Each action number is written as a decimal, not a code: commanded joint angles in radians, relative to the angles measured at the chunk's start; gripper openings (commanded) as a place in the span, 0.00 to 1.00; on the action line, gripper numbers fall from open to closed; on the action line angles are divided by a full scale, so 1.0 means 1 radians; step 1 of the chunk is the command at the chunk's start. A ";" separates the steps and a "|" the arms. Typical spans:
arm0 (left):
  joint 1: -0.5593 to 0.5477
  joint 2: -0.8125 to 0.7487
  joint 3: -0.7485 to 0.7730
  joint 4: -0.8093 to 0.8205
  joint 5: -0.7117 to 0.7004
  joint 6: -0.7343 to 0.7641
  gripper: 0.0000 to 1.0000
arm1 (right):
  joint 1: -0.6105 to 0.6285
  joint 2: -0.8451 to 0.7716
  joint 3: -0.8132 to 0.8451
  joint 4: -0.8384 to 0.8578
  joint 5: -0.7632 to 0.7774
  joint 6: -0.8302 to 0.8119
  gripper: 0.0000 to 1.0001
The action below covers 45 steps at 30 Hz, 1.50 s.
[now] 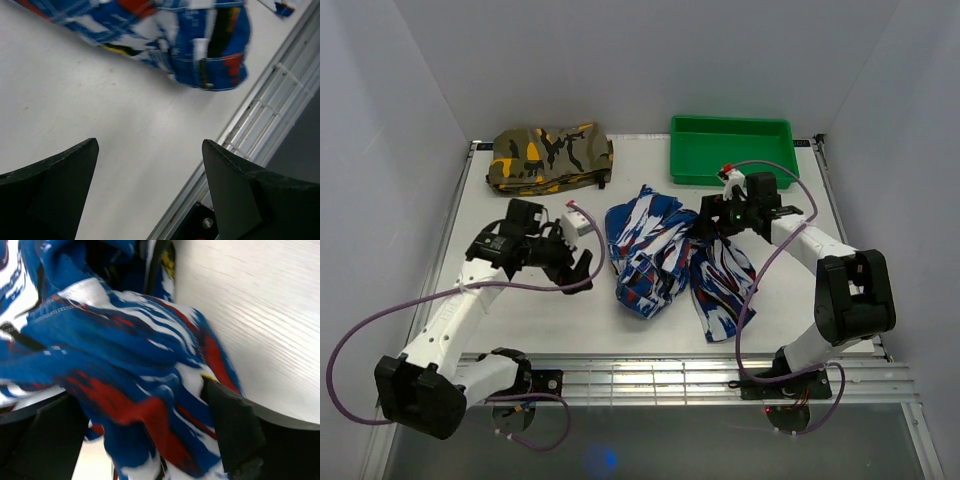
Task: Fold and stack the trousers
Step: Move the trousers to the center of the board, then flatten the trousers out
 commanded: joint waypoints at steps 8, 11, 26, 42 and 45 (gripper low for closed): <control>-0.338 0.069 -0.040 0.284 -0.169 -0.238 0.98 | -0.141 -0.168 0.153 -0.622 -0.046 -0.242 0.90; -0.386 0.146 -0.049 0.369 -0.197 -0.359 0.98 | -0.134 -0.199 0.073 -0.618 -0.025 -0.237 0.90; -0.272 0.423 0.043 0.236 -0.365 -0.263 0.34 | -0.131 -0.049 -0.040 -0.451 0.260 -0.433 0.43; 0.273 0.274 0.294 0.191 -0.564 0.325 0.00 | -0.166 -0.336 -0.031 -0.492 0.421 -0.889 0.08; 0.323 0.272 0.297 0.145 -0.519 0.359 0.00 | -0.203 -0.377 -0.074 -0.503 0.449 -0.971 0.08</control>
